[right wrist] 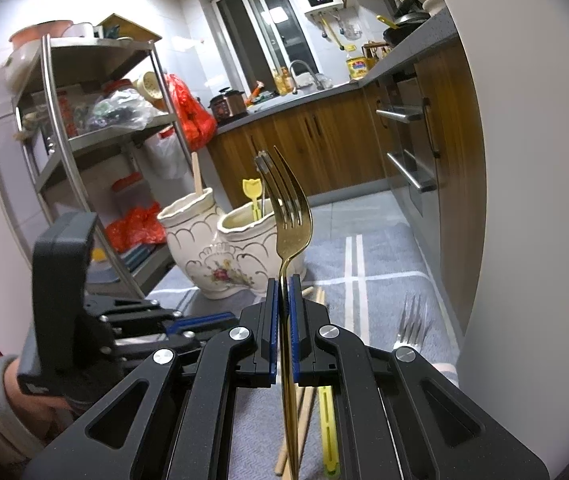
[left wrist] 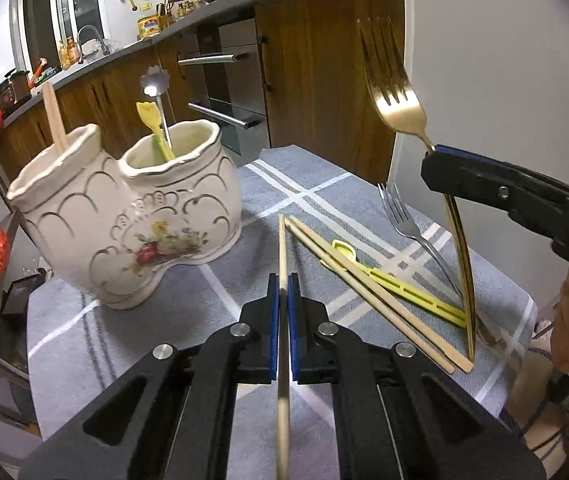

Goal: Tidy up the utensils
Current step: 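Lift the chopstick toward the larger cup while the right tool carries the gold fork toward the smaller cup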

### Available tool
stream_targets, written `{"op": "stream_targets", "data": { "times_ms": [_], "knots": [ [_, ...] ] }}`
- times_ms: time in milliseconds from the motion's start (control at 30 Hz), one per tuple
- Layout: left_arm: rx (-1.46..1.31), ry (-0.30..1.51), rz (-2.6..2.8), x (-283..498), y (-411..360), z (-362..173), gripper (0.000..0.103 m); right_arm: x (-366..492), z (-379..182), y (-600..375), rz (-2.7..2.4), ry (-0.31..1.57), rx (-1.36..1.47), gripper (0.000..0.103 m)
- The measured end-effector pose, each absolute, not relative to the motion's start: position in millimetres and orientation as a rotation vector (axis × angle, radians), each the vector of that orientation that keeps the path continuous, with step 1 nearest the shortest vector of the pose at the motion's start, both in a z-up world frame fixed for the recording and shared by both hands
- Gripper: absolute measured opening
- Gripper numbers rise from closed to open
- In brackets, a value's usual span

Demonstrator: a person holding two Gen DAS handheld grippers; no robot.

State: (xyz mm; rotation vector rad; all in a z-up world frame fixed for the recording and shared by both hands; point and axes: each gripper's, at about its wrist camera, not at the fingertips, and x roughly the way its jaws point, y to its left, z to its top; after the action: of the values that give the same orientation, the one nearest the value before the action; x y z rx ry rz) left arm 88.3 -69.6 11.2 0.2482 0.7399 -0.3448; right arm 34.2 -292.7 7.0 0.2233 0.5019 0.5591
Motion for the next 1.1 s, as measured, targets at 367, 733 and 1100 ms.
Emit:
{"op": "stream_targets", "data": {
  "times_ms": [367, 733, 1100],
  "knots": [
    [0.304, 0.929, -0.444, 62.1, -51.3, -10.1, 0.004, 34.8, 4.7, -289.1, 0.564, 0.512, 0.216, 0.006],
    [0.372, 1.027, -0.491, 67.3, -52.0, -22.4, 0.013, 33.6, 6.5, -283.1, 0.564, 0.51, 0.202, 0.006],
    [0.235, 0.682, -0.533, 37.5, -15.6, 13.9, 0.004, 11.5, 27.2, -273.3, 0.533, 0.345, 0.134, 0.006]
  ]
}}
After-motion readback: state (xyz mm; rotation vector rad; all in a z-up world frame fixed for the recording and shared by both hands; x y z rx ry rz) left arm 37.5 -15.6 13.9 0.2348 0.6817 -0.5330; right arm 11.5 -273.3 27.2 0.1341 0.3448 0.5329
